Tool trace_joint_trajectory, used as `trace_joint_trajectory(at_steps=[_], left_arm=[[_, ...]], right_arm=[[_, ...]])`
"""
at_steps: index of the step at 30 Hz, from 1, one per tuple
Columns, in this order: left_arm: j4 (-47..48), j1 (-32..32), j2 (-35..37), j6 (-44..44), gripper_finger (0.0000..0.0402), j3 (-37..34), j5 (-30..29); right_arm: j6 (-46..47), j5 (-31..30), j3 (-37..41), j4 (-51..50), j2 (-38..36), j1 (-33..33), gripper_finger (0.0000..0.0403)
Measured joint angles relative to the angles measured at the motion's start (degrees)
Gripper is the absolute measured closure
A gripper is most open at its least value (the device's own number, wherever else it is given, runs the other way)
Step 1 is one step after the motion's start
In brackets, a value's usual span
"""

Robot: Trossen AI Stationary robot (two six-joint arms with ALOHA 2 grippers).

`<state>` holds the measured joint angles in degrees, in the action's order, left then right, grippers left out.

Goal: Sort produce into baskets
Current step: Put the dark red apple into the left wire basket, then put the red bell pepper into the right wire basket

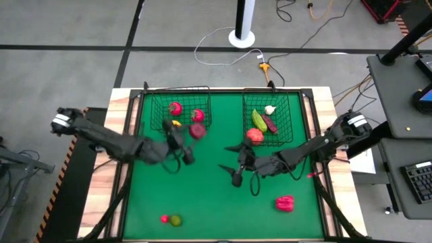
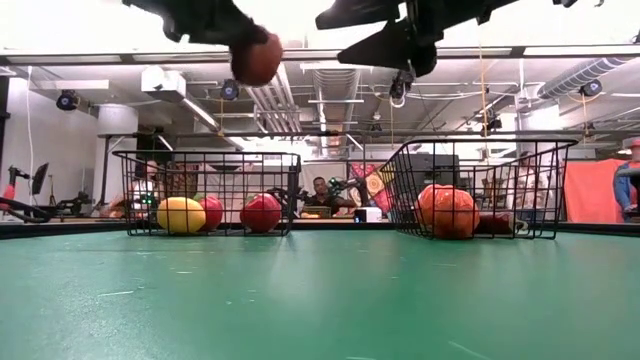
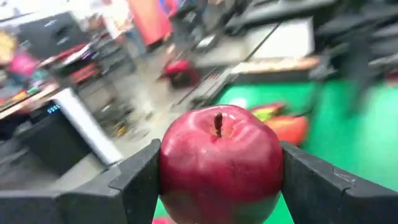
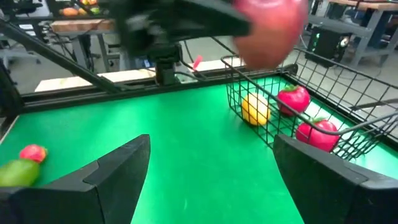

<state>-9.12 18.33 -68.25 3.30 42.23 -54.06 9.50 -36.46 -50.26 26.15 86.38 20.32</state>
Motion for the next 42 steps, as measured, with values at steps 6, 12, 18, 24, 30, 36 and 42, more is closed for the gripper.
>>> trace_joint_trajectory(at_steps=[6, 12, 18, 24, 30, 36, 42], left_arm=[[30.9, -17.3, 4.6, -7.5, 0.0147, 7.7, 14.9], [44.2, -38.1, 2.3, -1.6, 0.0147, 14.5, 37.1], [44.1, -50.1, -2.9, 2.9, 0.0147, 16.3, 46.1], [44.3, -51.5, -7.7, 5.2, 0.0142, 16.2, 46.2], [42.9, -51.6, -10.9, 4.6, 0.0095, 16.2, 45.9], [43.3, -51.3, -11.1, 3.6, 0.0063, 16.2, 45.8], [46.9, -48.9, -5.3, -1.3, 0.0060, 16.1, 46.0]], right_arm=[[3.3, 0.4, 0.0, -3.7, -1.8, 0.0, 0.0081], [4.1, 0.4, 0.0, -4.9, -1.4, -0.6, 0.0089], [5.2, 0.4, 0.0, -6.7, -1.1, -1.5, 0.0087], [8.0, 0.5, 0.0, -9.9, -1.3, -1.7, 0.0079], [11.5, 2.4, 0.0, -13.0, -1.8, -2.0, 0.0076], [13.9, 4.4, -0.3, -17.0, -3.6, -2.0, 0.0076], [19.8, 7.1, -6.6, -33.2, -6.5, -2.0, 0.0072]])
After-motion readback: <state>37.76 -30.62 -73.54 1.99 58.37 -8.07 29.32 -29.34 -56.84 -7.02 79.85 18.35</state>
